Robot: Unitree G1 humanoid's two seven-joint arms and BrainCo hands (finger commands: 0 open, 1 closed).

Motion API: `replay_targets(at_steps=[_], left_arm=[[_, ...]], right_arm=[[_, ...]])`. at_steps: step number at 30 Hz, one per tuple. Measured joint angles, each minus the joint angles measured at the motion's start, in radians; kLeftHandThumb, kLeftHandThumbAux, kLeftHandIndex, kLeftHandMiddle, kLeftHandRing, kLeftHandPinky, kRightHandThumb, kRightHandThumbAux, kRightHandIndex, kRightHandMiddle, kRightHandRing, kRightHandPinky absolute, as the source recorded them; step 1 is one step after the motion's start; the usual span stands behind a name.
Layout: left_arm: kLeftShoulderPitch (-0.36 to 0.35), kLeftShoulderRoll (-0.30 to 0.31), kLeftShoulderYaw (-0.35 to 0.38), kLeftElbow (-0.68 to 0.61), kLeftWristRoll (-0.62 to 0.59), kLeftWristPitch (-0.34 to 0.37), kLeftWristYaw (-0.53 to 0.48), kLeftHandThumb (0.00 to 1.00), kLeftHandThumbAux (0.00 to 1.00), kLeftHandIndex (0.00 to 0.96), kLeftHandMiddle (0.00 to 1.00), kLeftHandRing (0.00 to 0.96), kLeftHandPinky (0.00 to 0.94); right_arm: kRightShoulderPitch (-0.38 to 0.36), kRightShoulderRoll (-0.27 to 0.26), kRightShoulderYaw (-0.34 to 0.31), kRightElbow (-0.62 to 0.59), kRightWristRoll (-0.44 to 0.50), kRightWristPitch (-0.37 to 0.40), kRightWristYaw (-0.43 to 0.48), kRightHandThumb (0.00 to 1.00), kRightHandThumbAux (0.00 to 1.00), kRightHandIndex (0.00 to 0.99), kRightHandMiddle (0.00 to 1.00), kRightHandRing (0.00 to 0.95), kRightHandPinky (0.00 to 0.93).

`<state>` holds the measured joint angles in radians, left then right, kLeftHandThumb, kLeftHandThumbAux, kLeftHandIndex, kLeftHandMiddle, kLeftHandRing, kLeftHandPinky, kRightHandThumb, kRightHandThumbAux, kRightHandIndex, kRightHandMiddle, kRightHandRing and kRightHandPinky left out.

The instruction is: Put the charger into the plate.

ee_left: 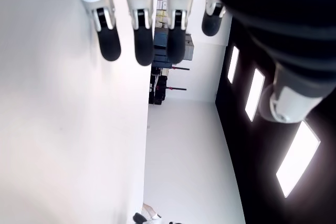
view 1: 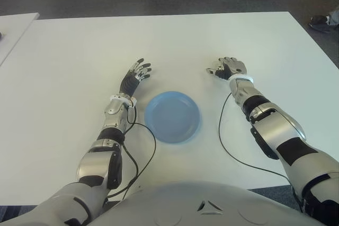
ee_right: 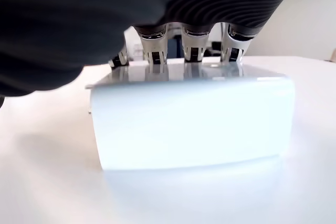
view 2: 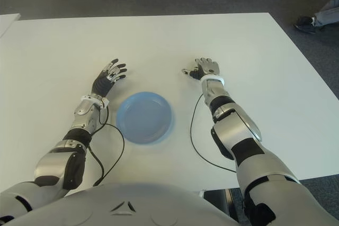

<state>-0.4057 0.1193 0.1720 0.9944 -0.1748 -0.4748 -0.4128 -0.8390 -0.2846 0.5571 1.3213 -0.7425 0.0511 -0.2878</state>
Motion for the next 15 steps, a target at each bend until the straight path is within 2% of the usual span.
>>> replay_targets(at_steps=[6,15], left_arm=[[0.001,-0.001,0.001,-0.002,-0.001,0.001,-0.009,0.000,0.481,0.064,0.204,0.210,0.216],[0.009,0.000,0.005,-0.011,-0.004,0.004,-0.029,0.000,0.477,0.062,0.208,0.211,0.213]], right_arm=[[0.007,-0.009,0.014,0.009,-0.002,-0.033,-0.002,0.339,0.119,0.000,0.000,0.000,0.000],[0.054,-0.034,0.024,0.015,-0.005,-0.098,-0.067,0.329,0.147,0.000,0.000,0.000,0.000]])
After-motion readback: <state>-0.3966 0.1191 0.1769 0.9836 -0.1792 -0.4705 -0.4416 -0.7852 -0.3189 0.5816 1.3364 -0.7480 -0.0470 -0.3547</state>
